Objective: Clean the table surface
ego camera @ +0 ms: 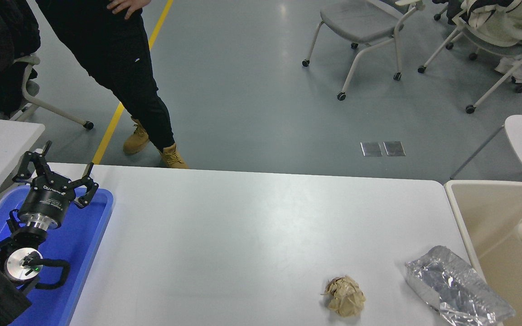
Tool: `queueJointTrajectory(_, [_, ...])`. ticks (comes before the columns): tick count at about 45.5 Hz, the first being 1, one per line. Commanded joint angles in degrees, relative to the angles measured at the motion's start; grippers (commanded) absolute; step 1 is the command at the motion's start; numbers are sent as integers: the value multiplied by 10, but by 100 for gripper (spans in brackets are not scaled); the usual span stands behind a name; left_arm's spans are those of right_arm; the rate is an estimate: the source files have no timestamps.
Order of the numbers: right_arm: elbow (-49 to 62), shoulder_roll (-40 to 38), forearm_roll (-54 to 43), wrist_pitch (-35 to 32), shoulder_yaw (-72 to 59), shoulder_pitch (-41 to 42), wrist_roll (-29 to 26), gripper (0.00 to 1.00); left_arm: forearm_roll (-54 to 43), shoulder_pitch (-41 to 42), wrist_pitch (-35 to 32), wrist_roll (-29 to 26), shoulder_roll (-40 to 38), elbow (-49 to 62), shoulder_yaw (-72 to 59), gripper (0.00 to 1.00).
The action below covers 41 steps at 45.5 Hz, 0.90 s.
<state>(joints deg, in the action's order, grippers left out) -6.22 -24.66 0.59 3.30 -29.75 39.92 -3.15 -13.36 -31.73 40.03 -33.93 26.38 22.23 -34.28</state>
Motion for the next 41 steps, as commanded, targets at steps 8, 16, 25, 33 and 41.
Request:
queueJointTrajectory(8, [36, 34, 1, 0, 20, -29, 0, 11, 0, 0, 0, 0, 0, -1, 0, 100])
queueJointTrajectory(16, [37, 33, 9, 3, 39, -27, 2, 100, 0, 0, 0, 0, 1, 0, 0, 100])
queueJointTrajectory(25, [39, 27, 7, 3, 62, -20, 2, 100, 0, 0, 0, 0, 0, 0, 1, 100])
queueJointTrajectory(33, [40, 2, 6, 1, 62, -13, 2, 100, 0, 0, 0, 0, 1, 0, 0, 100])
queueJointTrajectory(41, [75, -6, 5, 12, 61, -10, 3, 100, 0, 0, 0, 0, 0, -1, 0, 100])
